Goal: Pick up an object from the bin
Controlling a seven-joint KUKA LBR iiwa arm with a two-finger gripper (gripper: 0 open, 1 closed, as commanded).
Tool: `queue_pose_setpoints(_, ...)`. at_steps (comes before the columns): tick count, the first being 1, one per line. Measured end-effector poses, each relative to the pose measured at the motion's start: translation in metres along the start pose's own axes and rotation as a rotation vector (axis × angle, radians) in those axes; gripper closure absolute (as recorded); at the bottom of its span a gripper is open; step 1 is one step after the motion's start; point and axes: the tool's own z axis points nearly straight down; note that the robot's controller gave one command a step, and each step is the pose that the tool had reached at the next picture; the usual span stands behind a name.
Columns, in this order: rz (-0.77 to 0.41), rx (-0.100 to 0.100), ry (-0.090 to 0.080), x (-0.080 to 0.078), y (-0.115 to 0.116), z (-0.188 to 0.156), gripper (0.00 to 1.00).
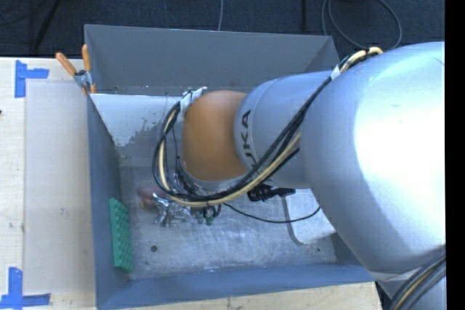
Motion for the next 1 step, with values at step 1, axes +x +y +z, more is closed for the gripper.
queue_pose_setpoints(1,-0.001,0.000,0.001,-0.0022,0.0000,-0.0622,1.00)
